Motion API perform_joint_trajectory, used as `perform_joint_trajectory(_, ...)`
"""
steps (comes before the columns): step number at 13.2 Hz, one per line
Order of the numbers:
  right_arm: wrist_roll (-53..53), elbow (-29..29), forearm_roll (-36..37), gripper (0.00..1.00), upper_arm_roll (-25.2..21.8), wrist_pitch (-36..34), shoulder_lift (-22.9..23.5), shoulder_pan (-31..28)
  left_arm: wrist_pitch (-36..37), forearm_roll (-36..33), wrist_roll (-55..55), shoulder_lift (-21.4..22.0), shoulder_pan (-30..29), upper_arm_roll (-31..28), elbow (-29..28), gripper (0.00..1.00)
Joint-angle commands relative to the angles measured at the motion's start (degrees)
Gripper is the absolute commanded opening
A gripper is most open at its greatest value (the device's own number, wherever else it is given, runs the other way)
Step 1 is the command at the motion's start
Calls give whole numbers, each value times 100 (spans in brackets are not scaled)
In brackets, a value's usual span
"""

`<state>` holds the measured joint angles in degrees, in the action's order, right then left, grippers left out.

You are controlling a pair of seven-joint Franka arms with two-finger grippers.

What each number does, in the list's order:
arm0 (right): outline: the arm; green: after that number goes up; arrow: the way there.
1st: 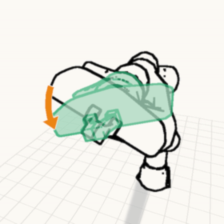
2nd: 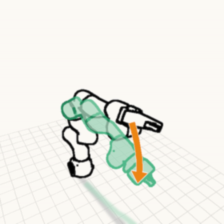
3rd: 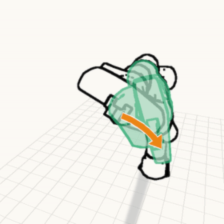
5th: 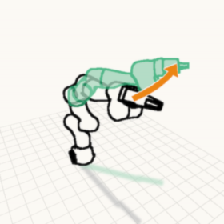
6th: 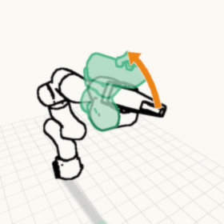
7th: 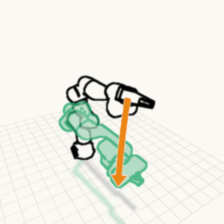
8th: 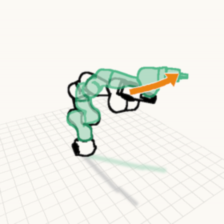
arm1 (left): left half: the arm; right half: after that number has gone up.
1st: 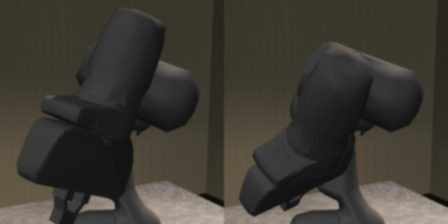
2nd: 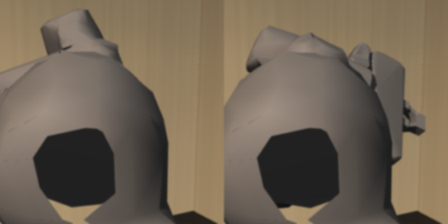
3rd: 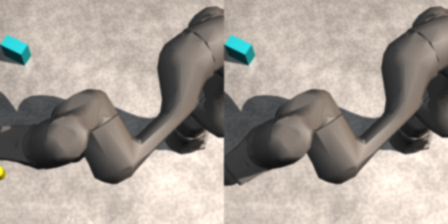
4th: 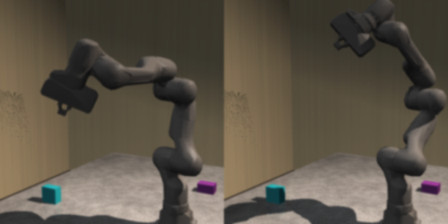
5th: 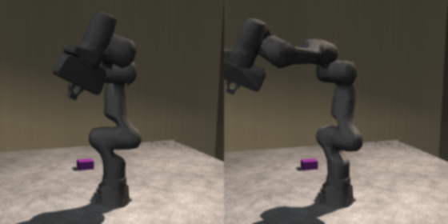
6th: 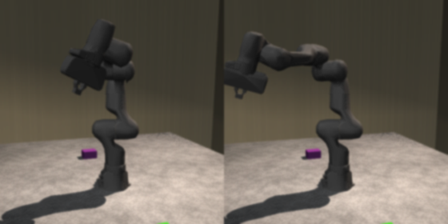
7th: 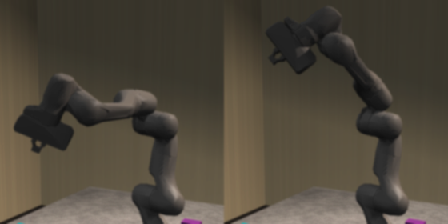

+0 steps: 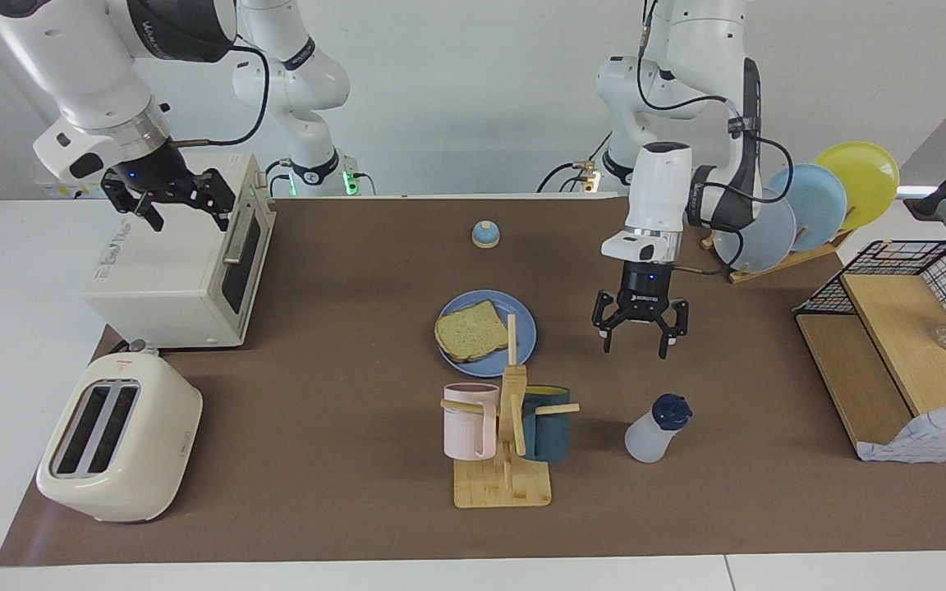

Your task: Put bread on plate and add seasoning

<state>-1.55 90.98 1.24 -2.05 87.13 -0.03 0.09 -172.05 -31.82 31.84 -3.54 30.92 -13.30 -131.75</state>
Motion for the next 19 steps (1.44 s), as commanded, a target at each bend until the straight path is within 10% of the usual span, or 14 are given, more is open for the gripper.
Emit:
perform_joint_trajectory(1, -74, 148, -36, 100, 11, 58, -120, -53, 1353, 26, -29, 502, 352, 2, 192, 100)
perform_joint_trajectory(9, -83, 148, -36, 100, 11, 58, -120, -53, 5027, 2167, -1887, 688, 618, -50, 2387, 100)
perform_joint_trajectory(13, -83, 148, -36, 100, 11, 58, -120, -53, 6418, 2865, -3567, 670, -470, -50, 3233, 100)
perform_joint_trajectory(19, -83, 148, -36, 100, 11, 58, -120, -53, 6869, 2848, -4107, 908, -1113, -42, 3147, 100)
